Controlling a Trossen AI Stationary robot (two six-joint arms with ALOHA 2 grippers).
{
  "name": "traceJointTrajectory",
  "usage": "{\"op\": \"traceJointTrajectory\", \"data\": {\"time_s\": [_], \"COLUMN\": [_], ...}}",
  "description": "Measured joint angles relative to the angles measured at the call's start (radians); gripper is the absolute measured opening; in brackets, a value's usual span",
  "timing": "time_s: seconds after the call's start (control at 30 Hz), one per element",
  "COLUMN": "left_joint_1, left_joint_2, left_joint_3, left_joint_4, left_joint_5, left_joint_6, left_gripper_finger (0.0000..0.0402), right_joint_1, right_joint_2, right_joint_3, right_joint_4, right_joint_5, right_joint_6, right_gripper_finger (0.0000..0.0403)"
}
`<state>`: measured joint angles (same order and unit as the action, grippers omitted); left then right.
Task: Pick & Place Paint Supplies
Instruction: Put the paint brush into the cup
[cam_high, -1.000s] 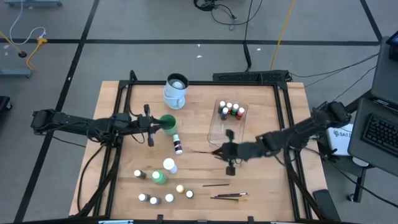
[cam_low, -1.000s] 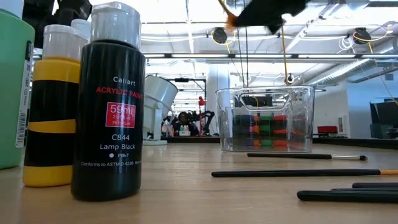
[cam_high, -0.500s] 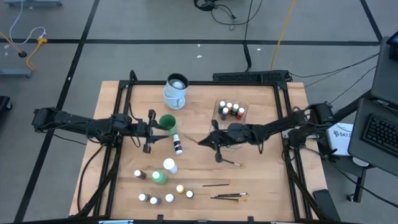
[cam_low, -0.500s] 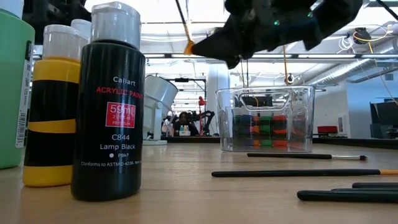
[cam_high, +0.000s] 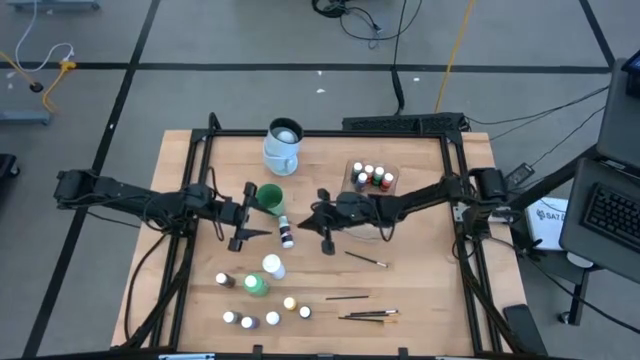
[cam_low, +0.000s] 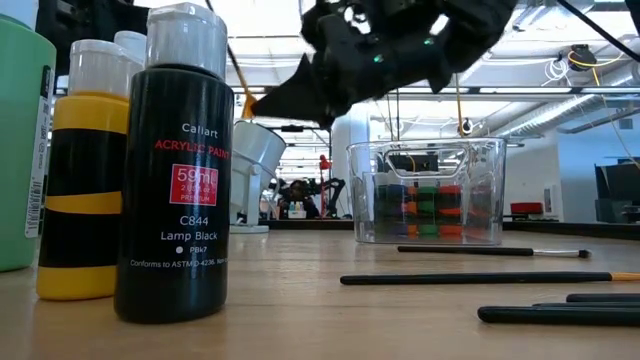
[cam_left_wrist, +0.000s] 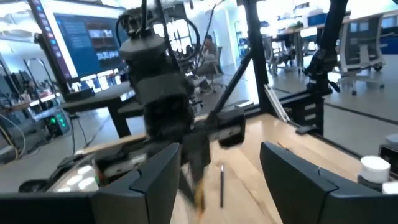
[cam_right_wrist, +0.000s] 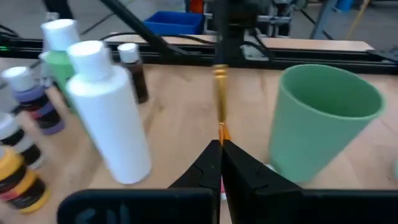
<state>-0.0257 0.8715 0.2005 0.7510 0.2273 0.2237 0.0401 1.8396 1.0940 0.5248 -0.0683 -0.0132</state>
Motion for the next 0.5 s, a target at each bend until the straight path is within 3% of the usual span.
{"op": "traceJointTrajectory", "data": {"time_s": [0.33, 0.5], "left_joint_1": [-0.004, -0.003], "left_joint_2": [0.000, 0.000], "left_joint_3": [0.000, 0.000], "left_joint_4": [0.072, 0.086], "left_joint_5": [-0.014, -0.071], "left_joint_6": [-0.043, -0.075], "left_gripper_finger": [0.0223, 0.0223], "right_joint_1": [-0.032, -0.011], "right_joint_2": [0.014, 0.015], "right_joint_3": [0.017, 0.016], "right_joint_4": [-0.036, -0.028], "right_joint_5": [0.000, 0.058], "right_joint_6": [0.028, -0.015], "right_gripper_finger": [0.0000, 0.0000]}}
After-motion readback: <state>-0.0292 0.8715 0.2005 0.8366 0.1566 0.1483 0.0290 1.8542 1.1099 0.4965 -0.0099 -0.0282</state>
